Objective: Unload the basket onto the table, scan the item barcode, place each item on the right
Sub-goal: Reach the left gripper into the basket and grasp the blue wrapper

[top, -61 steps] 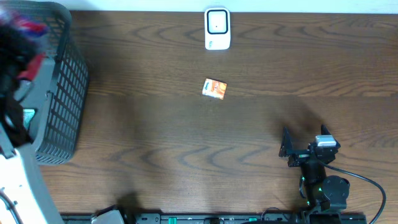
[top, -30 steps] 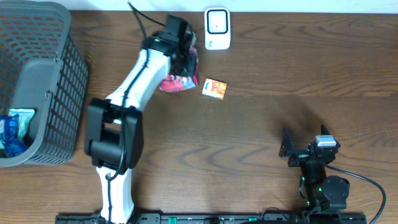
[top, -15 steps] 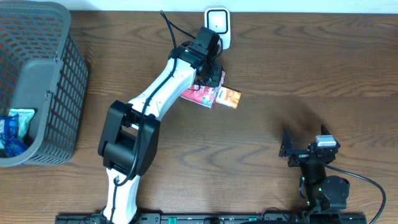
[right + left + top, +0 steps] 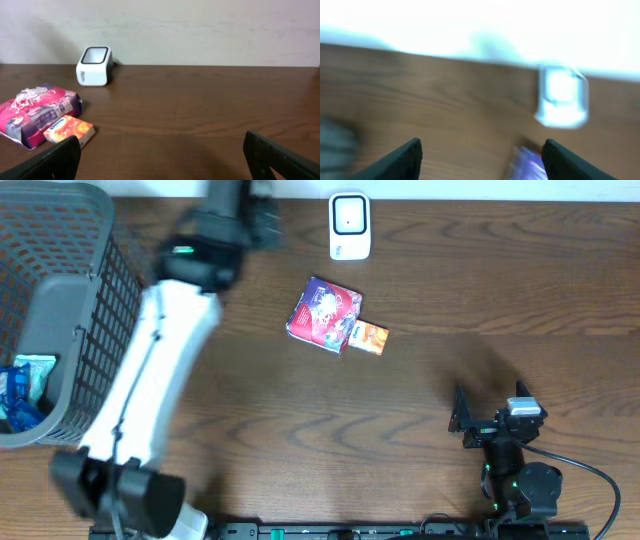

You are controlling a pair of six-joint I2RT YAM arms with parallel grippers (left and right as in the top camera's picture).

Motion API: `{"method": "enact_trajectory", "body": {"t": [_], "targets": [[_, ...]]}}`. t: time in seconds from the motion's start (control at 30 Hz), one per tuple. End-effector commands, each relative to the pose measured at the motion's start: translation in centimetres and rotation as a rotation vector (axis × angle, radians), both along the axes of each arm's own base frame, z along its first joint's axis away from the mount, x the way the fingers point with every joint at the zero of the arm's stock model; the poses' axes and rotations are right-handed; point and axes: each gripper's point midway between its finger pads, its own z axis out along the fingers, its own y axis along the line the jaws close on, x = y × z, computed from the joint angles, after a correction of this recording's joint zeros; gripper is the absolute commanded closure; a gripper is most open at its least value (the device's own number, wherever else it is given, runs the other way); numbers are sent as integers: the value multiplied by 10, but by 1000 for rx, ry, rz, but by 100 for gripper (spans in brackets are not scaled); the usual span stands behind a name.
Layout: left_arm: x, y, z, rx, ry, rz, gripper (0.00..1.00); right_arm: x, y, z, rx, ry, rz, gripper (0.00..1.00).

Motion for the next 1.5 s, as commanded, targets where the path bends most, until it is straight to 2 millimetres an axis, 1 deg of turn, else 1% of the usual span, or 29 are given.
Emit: {"method": "enact_trajectory", "body": {"t": [0.0,0.07,0.1,0.17,0.23,0.27,0.33,0.4,0.43,0.53,0.67,0.73,1.0,1.17,1.3,1.47], "targets": [[-8,103,23,75,-46,276,23,0,-1,-1,-10,-2,-3,1],[-18,152,26,56,-52,394,22,0,-1,-1,-10,-2,-3,1],[-26,180,25,42,-46,466,22,0,-1,-1,-10,-2,-3,1],[-46,224,15,3,-11,601,22,0,-1,-1,-10,-2,-3,1],[-73,262,1,-35,44,732,22,0,-1,-1,-10,-2,-3,1],[-87,279,-7,-47,75,788,22,0,-1,-1,-10,-2,-3,1],[-115,305,-21,-59,143,879,23,0,-1,-1,-10,-2,-3,1],[-145,326,-37,-65,225,952,32,0,-1,-1,-10,-2,-3,1],[-157,333,-45,-69,257,981,33,0,-1,-1,-10,-2,-3,1],[-184,350,-67,-82,329,1047,33,0,-1,-1,-10,-2,-3,1],[-201,364,-94,-94,365,1099,33,0,-1,-1,-10,-2,-3,1],[-205,368,-108,-97,374,1111,33,0,-1,-1,-10,-2,-3,1],[-207,370,-152,-92,392,1120,32,0,-1,-1,-10,-2,-3,1],[-214,382,-182,-76,433,1158,32,0,-1,-1,-10,-2,-3,1],[-223,397,-206,-90,473,1196,32,0,-1,-1,-10,-2,-3,1],[-240,407,-236,-112,558,1233,32,0,-1,-1,-10,-2,-3,1]]}}
